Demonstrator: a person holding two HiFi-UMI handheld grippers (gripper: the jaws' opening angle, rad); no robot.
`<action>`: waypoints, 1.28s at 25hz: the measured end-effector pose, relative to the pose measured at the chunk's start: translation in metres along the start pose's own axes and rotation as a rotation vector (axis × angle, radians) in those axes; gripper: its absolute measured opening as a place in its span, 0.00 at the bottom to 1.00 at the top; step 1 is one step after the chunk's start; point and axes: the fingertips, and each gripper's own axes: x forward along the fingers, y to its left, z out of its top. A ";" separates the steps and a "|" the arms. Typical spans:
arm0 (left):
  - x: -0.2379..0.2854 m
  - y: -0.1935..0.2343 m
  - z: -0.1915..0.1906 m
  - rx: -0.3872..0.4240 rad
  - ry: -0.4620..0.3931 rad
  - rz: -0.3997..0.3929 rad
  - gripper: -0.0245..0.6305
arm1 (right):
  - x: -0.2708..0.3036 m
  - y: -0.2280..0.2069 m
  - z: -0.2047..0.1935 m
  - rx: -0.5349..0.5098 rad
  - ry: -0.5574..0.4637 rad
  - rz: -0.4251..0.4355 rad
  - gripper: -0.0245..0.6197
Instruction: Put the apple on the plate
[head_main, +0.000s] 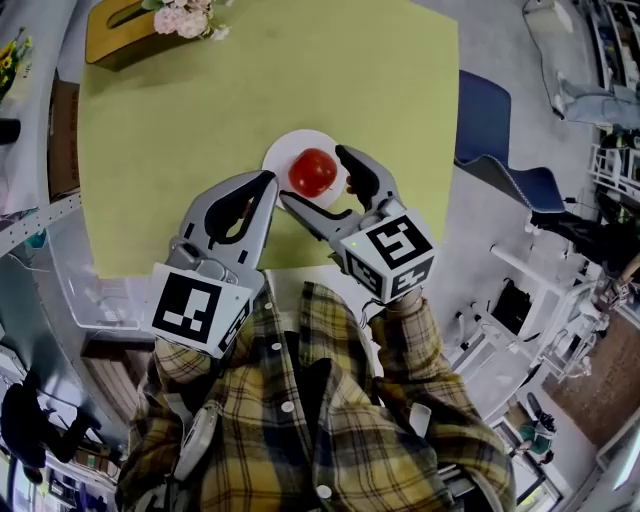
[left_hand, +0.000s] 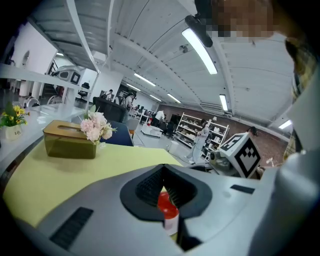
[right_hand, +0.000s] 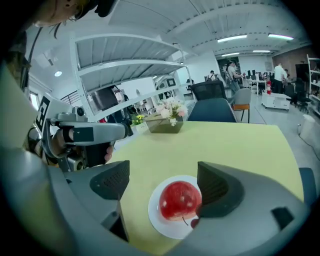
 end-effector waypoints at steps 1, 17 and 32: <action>-0.005 -0.002 0.004 0.005 -0.008 0.003 0.05 | -0.004 0.005 0.006 -0.001 -0.018 0.004 0.68; -0.049 -0.042 0.104 0.076 -0.177 -0.022 0.05 | -0.103 0.059 0.129 -0.056 -0.367 0.005 0.62; -0.053 -0.065 0.125 0.138 -0.215 -0.031 0.05 | -0.148 0.072 0.161 -0.062 -0.519 -0.009 0.06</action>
